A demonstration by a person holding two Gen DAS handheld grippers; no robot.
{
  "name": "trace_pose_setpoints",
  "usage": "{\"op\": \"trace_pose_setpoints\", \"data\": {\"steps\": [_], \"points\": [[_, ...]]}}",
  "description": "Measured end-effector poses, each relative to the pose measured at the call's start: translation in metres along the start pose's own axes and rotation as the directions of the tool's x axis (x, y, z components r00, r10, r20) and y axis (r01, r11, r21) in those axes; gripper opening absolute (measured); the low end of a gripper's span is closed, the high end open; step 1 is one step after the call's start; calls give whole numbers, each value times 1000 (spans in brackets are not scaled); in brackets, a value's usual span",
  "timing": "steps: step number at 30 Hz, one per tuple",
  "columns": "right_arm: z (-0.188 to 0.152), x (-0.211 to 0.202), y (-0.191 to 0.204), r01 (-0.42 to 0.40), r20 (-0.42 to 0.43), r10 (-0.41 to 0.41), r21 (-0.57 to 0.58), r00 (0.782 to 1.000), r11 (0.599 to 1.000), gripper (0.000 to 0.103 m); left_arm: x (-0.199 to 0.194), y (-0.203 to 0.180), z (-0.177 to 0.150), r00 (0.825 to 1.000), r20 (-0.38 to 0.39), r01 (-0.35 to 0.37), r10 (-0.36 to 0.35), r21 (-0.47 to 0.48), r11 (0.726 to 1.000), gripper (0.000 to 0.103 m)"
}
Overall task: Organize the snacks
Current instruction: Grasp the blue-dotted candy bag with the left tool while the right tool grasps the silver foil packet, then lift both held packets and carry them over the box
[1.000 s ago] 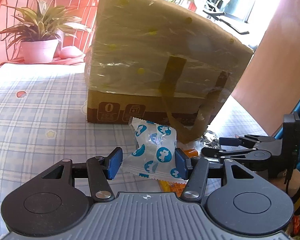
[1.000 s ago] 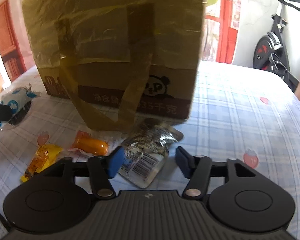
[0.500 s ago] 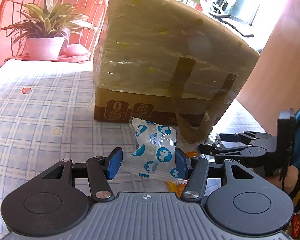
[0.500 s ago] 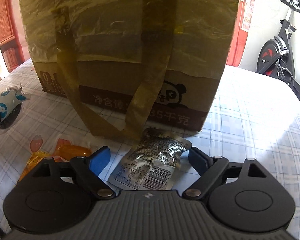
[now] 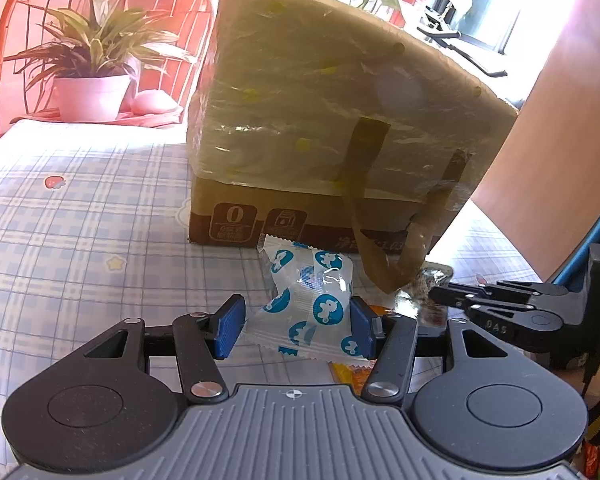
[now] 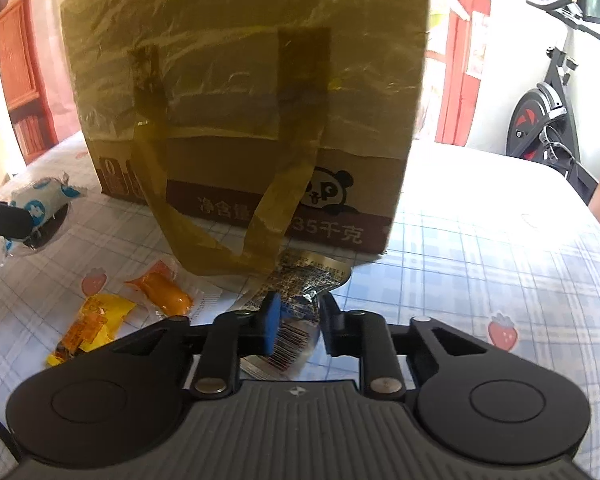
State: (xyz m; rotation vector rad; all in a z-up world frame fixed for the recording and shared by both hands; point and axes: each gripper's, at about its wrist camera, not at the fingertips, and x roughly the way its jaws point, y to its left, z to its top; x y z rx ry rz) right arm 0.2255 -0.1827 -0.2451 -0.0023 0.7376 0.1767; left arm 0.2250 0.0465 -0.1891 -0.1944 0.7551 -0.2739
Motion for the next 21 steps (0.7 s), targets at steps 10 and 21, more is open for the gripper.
{"op": "trace_pose_setpoints", "data": {"steps": [10,21], "points": [[5,-29,-8,-11,78,7,47,997,999,5,-4,-2,2,1000,15,10,-10,17,1000,59],[16,-73,-14,-9,183,-4,68,983,998,5,-17,-13,8,997,66,31,-35,52,998,59]]}}
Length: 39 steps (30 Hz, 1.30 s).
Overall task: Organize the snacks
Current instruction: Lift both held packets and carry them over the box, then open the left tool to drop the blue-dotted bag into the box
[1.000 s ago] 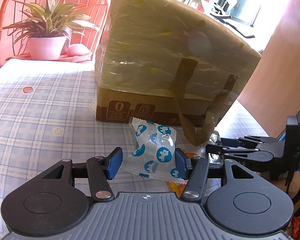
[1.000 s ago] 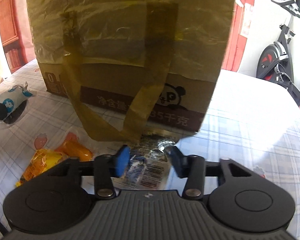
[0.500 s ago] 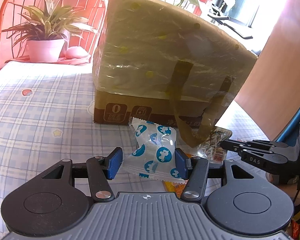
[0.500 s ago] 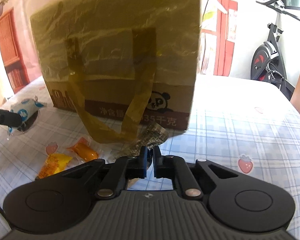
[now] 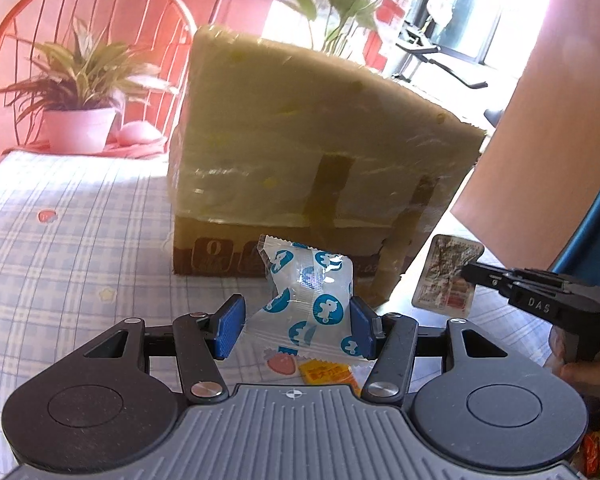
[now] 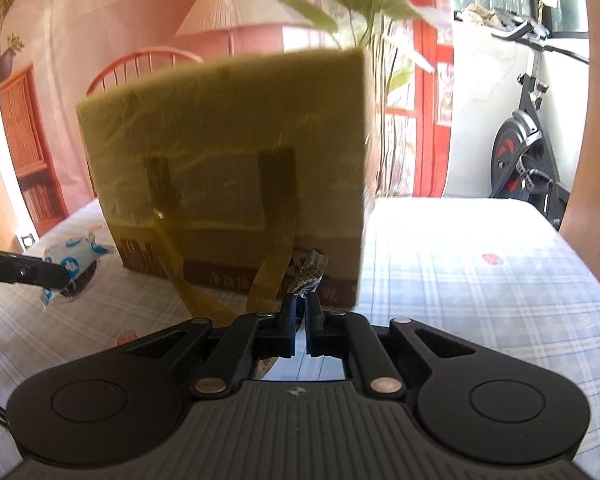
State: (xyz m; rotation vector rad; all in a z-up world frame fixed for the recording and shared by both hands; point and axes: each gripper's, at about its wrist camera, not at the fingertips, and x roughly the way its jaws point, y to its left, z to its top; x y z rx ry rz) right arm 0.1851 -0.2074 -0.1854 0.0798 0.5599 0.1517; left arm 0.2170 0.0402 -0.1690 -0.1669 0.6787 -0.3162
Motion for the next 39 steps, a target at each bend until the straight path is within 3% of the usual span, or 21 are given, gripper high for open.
{"op": "trace_pose_setpoints", "data": {"steps": [9,17,30,31,32,35,37,39], "points": [[30,-31,9,-24,105,26,-22,994,999,5,-14,-12,20,997,74,19,-23,50,999,59],[63,-52,27,-58,207,71,-68,976,996,5,-37,-26,45,984,172,38,-54,94,995,59],[127,-52,43,-93,307,131,-136,943,986,5,-52,-40,116,966,253,15,-47,125,992,58],[133,-49,44,-96,309,136,-140,941,985,5,-51,-40,123,965,260,11,-44,124,992,36],[138,-44,46,-101,310,142,-143,940,984,5,-48,-40,130,965,258,11,-42,124,992,21],[153,-28,50,-113,306,154,-150,939,982,5,-29,-36,148,966,256,-4,-28,123,992,23],[160,-8,53,-102,275,142,-155,951,983,5,-15,-28,156,969,248,-34,11,90,995,23],[164,8,56,-99,252,138,-162,958,982,5,-13,-18,158,968,252,-17,4,47,999,23]]}}
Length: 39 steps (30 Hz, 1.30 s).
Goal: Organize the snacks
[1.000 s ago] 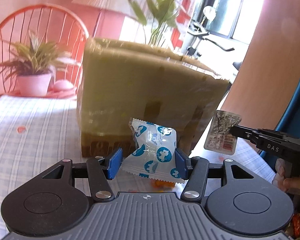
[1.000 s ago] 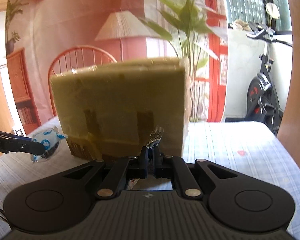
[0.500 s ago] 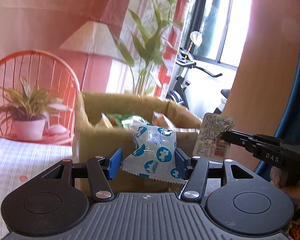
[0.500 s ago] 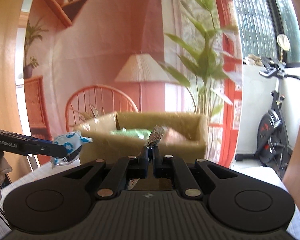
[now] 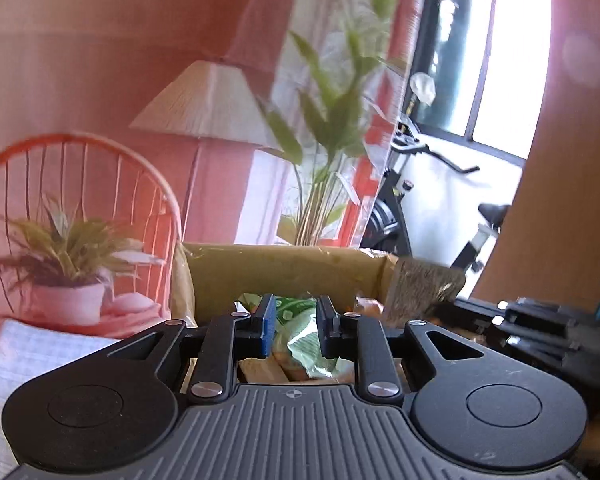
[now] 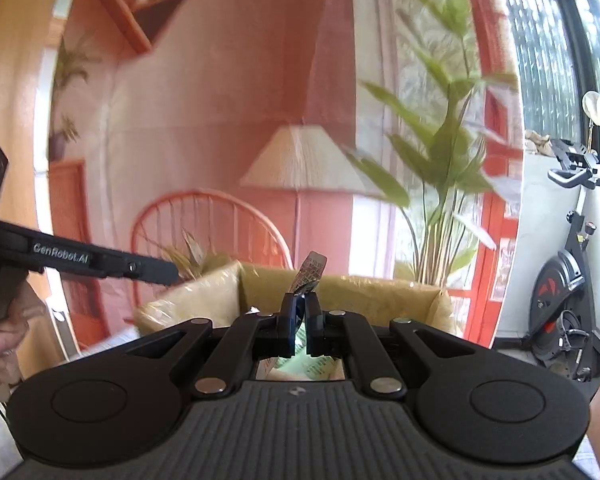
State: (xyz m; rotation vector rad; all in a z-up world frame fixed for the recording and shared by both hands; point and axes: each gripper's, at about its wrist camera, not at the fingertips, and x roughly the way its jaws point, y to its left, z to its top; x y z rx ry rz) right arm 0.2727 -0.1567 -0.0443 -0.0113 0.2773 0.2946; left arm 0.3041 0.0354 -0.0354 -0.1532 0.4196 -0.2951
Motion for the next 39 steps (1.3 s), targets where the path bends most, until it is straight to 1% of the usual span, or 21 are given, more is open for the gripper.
{"op": "trace_pose_setpoints", "data": {"steps": [1,3,5,6,8,10,11,15,17,19,21,23,25,28,30,33,35,36,37,38,39], "points": [[0,5,0,2,-5,-2,-3,1000,1000,5,-3,3,0,1000,2,-5,5,-9,1000,23],[0,9,1,-3,-1,3,1,1000,1000,5,-10,6,-6,1000,-9,4,-4,-15,1000,29],[-1,7,1,-14,12,13,11,1000,1000,5,-21,10,-18,999,-22,22,-22,-33,999,62],[-2,7,1,-18,14,18,13,1000,1000,5,-27,14,-27,999,-24,42,-43,-40,998,68],[-5,4,2,-23,17,23,12,1000,1000,5,-37,20,-47,995,-55,78,-81,-51,996,73],[-8,3,4,-30,12,30,13,999,999,5,-37,28,-74,984,-133,112,-120,-68,991,77],[-10,3,4,-33,9,32,13,999,999,5,-35,32,-88,977,-174,106,-119,-79,991,78],[-13,3,2,-31,8,31,29,999,999,5,-19,45,-143,940,-335,17,-64,-142,990,78],[-13,3,1,-33,7,33,36,999,999,5,-12,47,-160,923,-383,-27,-36,-158,987,78],[-13,2,2,-32,5,31,33,999,999,5,-6,49,-170,912,-411,-71,-11,-184,980,78],[-13,2,2,-32,5,32,32,999,999,5,-3,48,-177,908,-417,-60,-27,-195,979,80],[-13,1,3,-34,5,34,31,999,999,5,0,43,-183,903,-431,-56,-10,-140,989,81],[-13,0,3,-36,4,35,31,999,999,5,5,38,-191,891,-455,-41,1,-79,996,82],[-14,0,3,-38,4,38,32,999,999,5,13,33,-201,876,-482,-39,18,-33,999,82],[-15,1,3,-38,2,38,34,999,999,5,15,36,-206,871,-492,-31,5,-45,999,82],[-16,1,3,-38,-1,38,36,999,999,5,15,30,-211,881,-473,-14,9,-8,1000,81],[-16,1,3,-38,-3,39,37,999,999,5,13,23,-213,884,-465,-19,39,47,999,69],[-16,1,3,-38,-3,38,37,999,999,5,12,21,-214,888,-459,-11,37,59,998,68],[-16,1,3,-39,-3,39,38,999,999,5,10,21,-213,890,-455,0,22,47,999,63],[-16,1,3,-39,-3,39,38,999,998,5,9,22,-213,894,-449,11,4,31,999,55],[-16,1,3,-38,-3,39,37,999,999,5,8,22,-212,897,-442,11,2,26,1000,54]]}}
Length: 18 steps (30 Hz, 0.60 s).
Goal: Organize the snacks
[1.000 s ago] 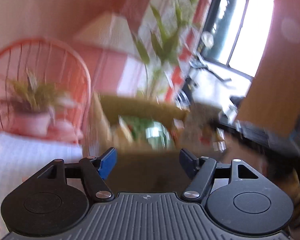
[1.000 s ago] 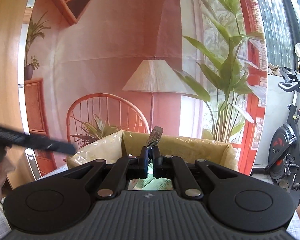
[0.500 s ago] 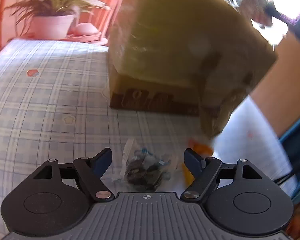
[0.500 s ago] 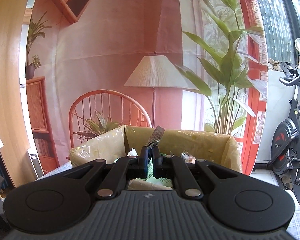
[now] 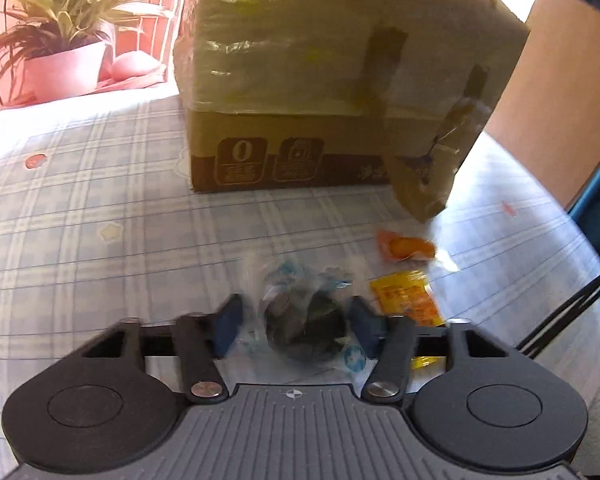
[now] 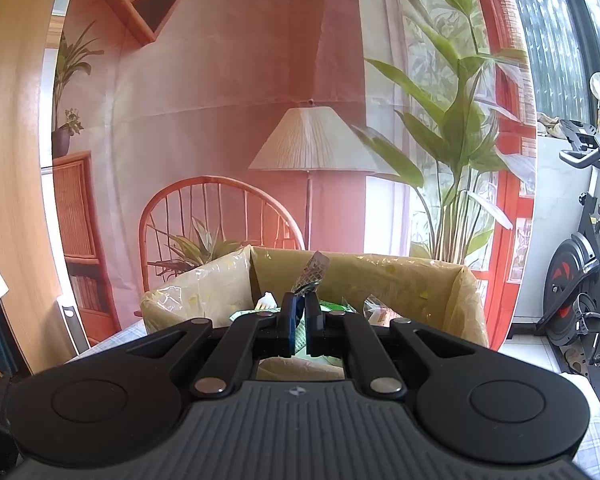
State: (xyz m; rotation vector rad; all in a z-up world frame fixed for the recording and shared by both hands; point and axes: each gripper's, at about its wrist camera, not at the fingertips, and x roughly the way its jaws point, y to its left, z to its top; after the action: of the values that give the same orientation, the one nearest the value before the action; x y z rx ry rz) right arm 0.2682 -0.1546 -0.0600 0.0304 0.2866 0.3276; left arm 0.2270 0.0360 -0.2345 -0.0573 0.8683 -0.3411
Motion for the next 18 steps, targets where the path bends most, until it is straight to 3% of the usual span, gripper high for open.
{"op": "trace_pose_setpoints", "data": {"steps": [6,10,18], "points": [[1,-1,-1,1,4,-1,1,1000,1000,5,-19,1,8,997,75,1,2,-35,999,51],[2,-3,-2,2,13,-2,2,1000,1000,5,-54,1,31,984,175,33,-22,-59,998,51],[7,0,-7,16,21,-17,20,1000,1000,5,-135,-9,106,905,420,83,-66,-22,996,51]]}}
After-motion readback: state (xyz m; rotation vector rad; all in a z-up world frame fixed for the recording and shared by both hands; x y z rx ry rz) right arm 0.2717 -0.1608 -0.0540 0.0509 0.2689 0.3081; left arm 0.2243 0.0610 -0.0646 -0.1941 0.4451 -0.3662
